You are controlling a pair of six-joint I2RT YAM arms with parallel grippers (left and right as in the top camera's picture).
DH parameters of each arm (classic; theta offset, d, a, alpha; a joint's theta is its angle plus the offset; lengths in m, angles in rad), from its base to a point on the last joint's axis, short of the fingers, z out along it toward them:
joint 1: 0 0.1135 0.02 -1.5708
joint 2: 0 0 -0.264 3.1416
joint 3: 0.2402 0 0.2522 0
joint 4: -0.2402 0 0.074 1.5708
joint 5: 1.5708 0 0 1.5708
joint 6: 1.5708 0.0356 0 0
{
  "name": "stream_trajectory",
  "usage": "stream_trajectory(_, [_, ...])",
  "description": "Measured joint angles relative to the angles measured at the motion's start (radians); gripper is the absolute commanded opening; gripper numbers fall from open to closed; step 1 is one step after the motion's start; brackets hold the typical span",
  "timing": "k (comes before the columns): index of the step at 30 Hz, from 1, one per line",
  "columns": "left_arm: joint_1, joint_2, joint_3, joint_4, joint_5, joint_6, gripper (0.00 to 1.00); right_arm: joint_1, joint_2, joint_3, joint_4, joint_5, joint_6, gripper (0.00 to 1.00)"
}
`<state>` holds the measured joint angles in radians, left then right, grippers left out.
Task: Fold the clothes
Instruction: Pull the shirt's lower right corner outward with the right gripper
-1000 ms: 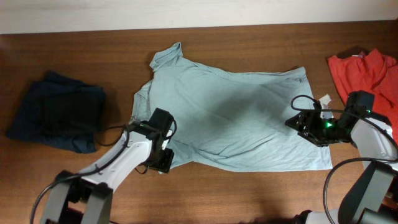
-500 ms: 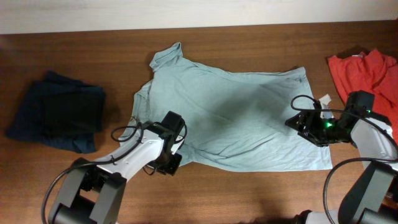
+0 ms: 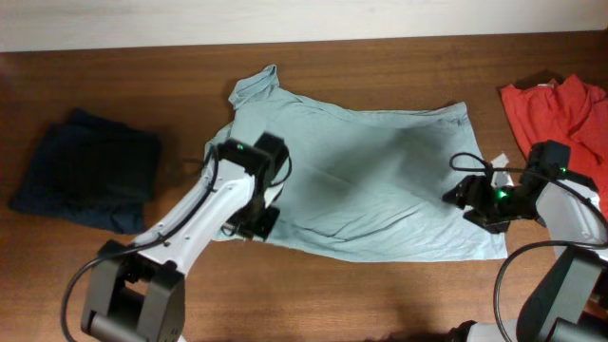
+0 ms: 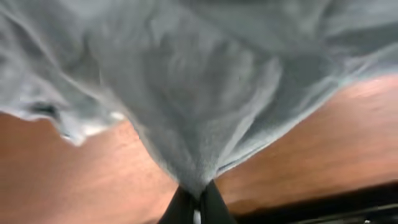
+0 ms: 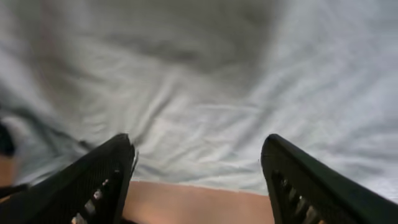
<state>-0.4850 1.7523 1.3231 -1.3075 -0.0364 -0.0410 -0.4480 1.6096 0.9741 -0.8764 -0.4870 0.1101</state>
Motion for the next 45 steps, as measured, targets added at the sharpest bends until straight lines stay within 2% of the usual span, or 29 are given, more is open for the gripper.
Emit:
stream_trajectory(7, [0.0, 0.0, 0.055, -0.017, -0.051, 0.0, 0.01, -0.074, 0.0, 0.0, -0.048, 0.101, 0.064, 0.71])
stream_trajectory(9, [0.0, 0.0, 0.055, -0.016, -0.066, 0.0, 0.01, -0.115, 0.0, 0.0, -0.075, 0.121, 0.079, 0.74])
stream_trajectory(19, [0.0, 0.0, 0.055, 0.006, -0.088, 0.0, 0.0, -0.328, 0.0, -0.005, -0.068, 0.237, 0.149, 0.73])
stream_trajectory(27, [0.0, 0.0, 0.055, 0.014, -0.095, 0.0, 0.01, -0.336, 0.0, -0.113, 0.025, 0.247, 0.172, 0.53])
stream_trajectory(32, [0.0, 0.0, 0.055, 0.014, -0.096, 0.0, 0.01, -0.336, 0.0, -0.168, 0.093, 0.253, 0.189, 0.5])
stream_trajectory(35, [0.0, 0.0, 0.055, 0.014, -0.098, 0.0, 0.01, -0.336, -0.005, -0.183, 0.122, 0.254, 0.2, 0.38])
stream_trajectory(36, [0.0, 0.0, 0.055, 0.014, -0.1, 0.0, 0.0, -0.336, -0.006, -0.185, 0.124, 0.255, 0.2, 0.29])
stream_trajectory(39, [0.0, 0.0, 0.055, 0.013, -0.103, 0.0, 0.0, -0.337, -0.009, -0.195, 0.148, 0.255, 0.209, 0.11])
stream_trajectory(42, [0.0, 0.0, 0.055, 0.013, -0.103, 0.0, 0.01, -0.337, -0.009, -0.201, 0.155, 0.254, 0.21, 0.04])
stream_trajectory(45, [0.0, 0.0, 0.055, 0.008, -0.106, 0.0, 0.01, -0.337, -0.009, -0.201, 0.138, 0.254, 0.208, 0.04])
